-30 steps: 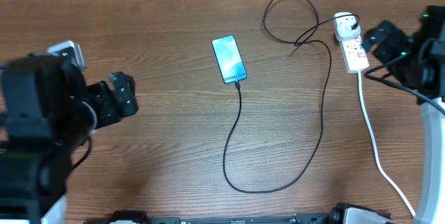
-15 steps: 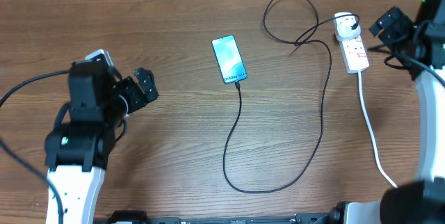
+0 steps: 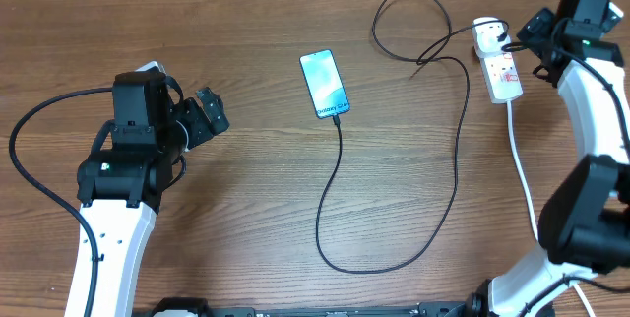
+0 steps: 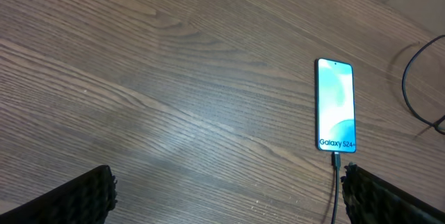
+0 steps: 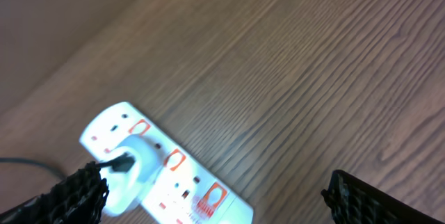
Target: Plug charger to phone and switch on socket
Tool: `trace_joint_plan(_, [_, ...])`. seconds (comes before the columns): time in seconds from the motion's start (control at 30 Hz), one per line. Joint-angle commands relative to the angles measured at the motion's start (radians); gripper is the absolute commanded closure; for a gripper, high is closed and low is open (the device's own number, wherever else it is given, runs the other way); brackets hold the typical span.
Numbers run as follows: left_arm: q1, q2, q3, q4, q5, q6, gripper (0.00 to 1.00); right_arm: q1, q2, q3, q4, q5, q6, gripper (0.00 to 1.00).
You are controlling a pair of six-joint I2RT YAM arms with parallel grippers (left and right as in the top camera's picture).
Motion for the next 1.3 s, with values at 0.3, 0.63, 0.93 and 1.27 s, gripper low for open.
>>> trace_joint_plan(0.3, [-0.001,0.003,-0.002,0.008,-0.005,-0.017,0.00,-0.021,0.181,0.019,0.091,0.036,-0.208,0.00])
trace_joint_plan(0.63, [-0.001,0.003,-0.002,-0.003,-0.003,-0.017,0.00,-0.022,0.236,0.019,0.163,-0.041,-0.341,0.00])
trace_joint_plan(0.93, [-0.001,0.003,-0.002,-0.012,-0.003,-0.016,0.00,-0.022,0.272,0.019,0.220,-0.041,-0.340,0.00])
trace_joint_plan(1.27, [-0.001,0.003,-0.002,-0.012,-0.003,-0.013,0.00,-0.044,0.274,0.019,0.245,-0.047,-0.114,0.00])
